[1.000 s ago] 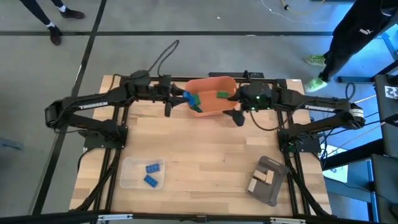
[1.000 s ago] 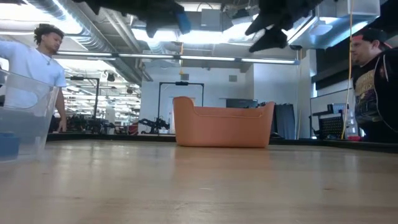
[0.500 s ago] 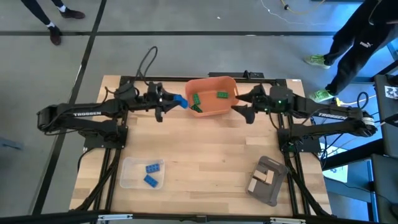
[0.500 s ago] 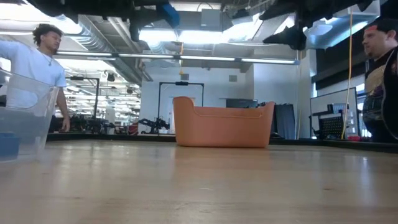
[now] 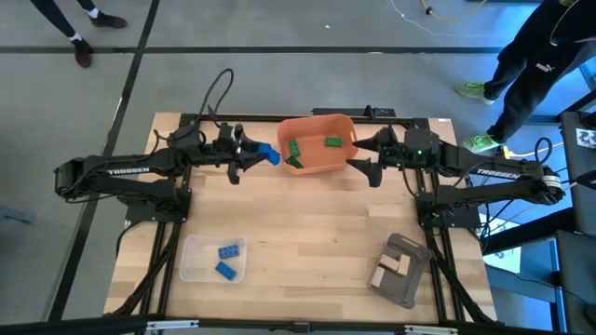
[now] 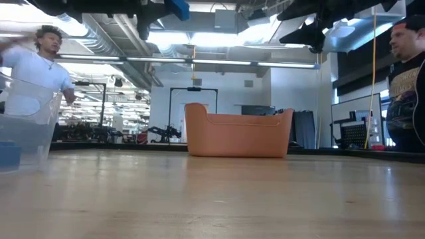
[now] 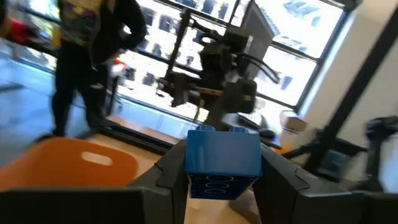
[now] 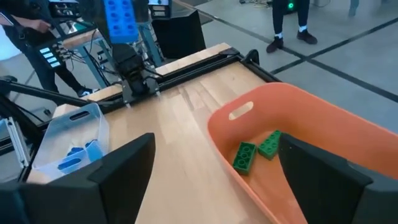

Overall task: Sort & place blocks by color
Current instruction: Put the top blue 8 stud game piece into the white transparent bin

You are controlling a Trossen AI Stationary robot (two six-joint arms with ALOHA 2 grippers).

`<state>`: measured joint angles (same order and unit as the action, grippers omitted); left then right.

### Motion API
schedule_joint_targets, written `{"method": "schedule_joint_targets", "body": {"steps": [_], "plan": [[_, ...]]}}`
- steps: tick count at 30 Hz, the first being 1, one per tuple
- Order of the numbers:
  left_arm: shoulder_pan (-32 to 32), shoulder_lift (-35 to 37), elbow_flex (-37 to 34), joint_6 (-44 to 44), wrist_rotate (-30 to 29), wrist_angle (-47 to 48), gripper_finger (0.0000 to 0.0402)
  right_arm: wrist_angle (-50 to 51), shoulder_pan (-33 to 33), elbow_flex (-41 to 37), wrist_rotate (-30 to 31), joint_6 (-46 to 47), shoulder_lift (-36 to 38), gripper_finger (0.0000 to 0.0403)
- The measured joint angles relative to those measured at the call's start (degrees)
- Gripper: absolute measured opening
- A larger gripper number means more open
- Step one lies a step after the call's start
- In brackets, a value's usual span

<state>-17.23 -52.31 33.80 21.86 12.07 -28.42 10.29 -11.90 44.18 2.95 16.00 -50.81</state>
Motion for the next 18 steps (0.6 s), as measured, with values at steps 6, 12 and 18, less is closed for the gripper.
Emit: {"method": "schedule_joint_targets", "body": {"steps": [6, 12, 18], "plan": [[1.0, 2.5, 2.1, 5.3, 6.2, 9.2, 0.0125, 0.6, 0.0, 0.0, 0.0, -0.1, 0.0, 0.0336], [10.2, 3.5, 13.1, 5.0, 4.6, 43.3, 0.0125, 2.1, 0.0, 0.0, 0.0, -0.1, 0.0, 0.0336], [26.9, 0.9, 21.0, 11.5, -6.0, 67.5, 0.0125, 2.4, 0.0, 0.0, 0.0, -0.2, -0.1, 0.0336]]}}
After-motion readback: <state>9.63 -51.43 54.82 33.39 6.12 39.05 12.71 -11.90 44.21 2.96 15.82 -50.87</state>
